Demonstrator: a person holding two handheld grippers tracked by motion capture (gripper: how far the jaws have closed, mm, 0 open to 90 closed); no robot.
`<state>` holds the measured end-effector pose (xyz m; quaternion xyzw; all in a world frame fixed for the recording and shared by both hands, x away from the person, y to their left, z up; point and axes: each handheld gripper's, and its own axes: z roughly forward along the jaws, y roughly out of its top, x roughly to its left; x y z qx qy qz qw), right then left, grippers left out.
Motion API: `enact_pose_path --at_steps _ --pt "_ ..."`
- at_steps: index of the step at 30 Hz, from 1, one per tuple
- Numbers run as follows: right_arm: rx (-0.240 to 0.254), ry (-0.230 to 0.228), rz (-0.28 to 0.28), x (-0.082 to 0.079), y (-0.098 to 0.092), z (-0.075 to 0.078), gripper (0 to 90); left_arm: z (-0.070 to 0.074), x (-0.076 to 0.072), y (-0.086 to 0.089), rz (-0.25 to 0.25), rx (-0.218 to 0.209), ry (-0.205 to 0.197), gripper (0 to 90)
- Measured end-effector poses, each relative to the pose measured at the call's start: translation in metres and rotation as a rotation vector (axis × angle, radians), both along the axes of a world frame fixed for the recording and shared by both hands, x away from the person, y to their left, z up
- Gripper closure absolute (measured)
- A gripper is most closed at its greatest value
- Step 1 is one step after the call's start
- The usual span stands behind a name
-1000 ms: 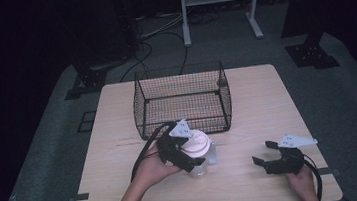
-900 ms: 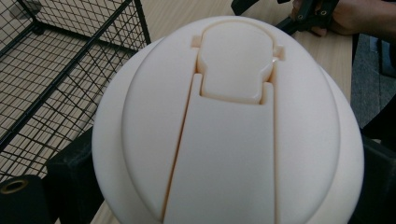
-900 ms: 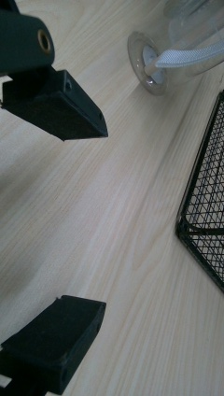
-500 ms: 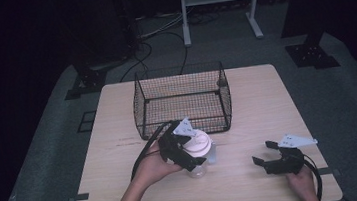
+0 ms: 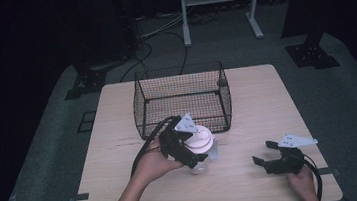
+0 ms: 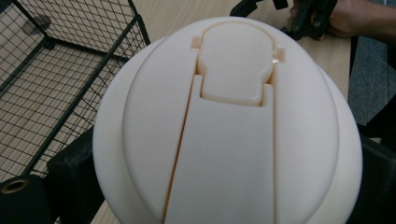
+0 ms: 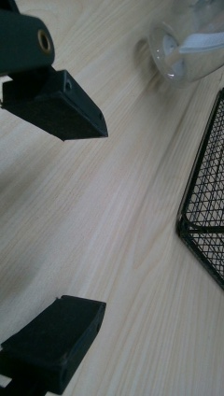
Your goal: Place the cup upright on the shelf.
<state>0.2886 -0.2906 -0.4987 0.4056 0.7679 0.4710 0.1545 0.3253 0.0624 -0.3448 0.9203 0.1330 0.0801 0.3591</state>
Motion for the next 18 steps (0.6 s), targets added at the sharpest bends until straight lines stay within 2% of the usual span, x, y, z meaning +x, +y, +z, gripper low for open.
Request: enact_pose_path --at_steps 7,18 --pt "0.003 0.001 -0.001 0.0 0.0 0.0 12.9 0.013 0.003 -0.003 -0.008 -0.002 -0.003 5.1" --pt "0.004 -0.001 -0.004 0.0 0.0 0.0 12.9 0.04 0.019 -0.006 -0.015 0.032 -0.007 5.1"
